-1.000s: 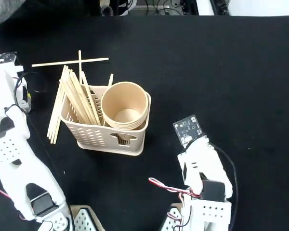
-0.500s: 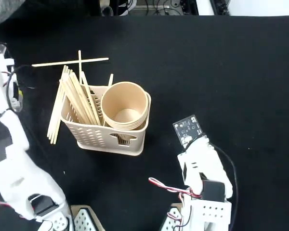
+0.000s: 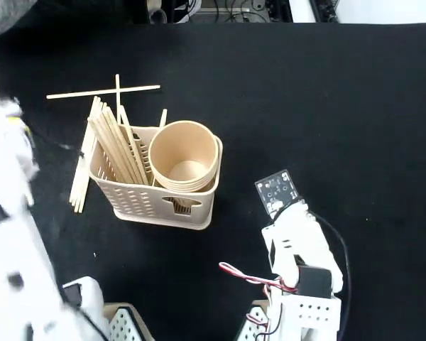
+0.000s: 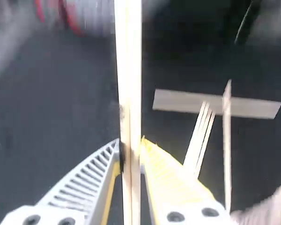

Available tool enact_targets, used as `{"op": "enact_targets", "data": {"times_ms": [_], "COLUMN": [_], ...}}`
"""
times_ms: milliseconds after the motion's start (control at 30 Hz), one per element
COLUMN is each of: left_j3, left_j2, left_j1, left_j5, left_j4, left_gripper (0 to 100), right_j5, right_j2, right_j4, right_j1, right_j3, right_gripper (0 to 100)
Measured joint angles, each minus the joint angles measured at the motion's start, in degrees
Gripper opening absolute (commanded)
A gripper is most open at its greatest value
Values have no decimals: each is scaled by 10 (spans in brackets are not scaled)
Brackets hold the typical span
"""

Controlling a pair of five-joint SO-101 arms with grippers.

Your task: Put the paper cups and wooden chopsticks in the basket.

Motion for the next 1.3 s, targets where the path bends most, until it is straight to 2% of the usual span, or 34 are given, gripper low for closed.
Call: {"op": "enact_targets", "data": {"times_ms": [233, 367, 467, 567, 867, 900, 1000, 1100, 1200, 1300], "left_j3": [121, 122, 121, 204, 329, 342, 367, 367, 353, 316], "left_j2": [-231, -313, -352, -352, -393, -396, -415, -420, -419, -418], "left_j1": [135, 221, 285, 312, 315, 315, 315, 315, 267, 226], "left_j5": [0, 11, 56, 93, 105, 107, 111, 141, 185, 179], "left_j4": [-164, -188, -193, -199, -200, -200, -173, -109, -83, -69], "left_gripper": [27, 27, 27, 27, 30, 48, 209, 235, 238, 238], "right_j5": [0, 0, 0, 0, 0, 0, 0, 0, 0, 0], "right_j2": [0, 0, 0, 0, 0, 0, 0, 0, 0, 0], "right_j4": [0, 0, 0, 0, 0, 0, 0, 0, 0, 0], "right_j1": [0, 0, 0, 0, 0, 0, 0, 0, 0, 0], "right_j3": [0, 0, 0, 0, 0, 0, 0, 0, 0, 0], "right_gripper": [13, 13, 13, 13, 13, 13, 13, 13, 13, 13]}}
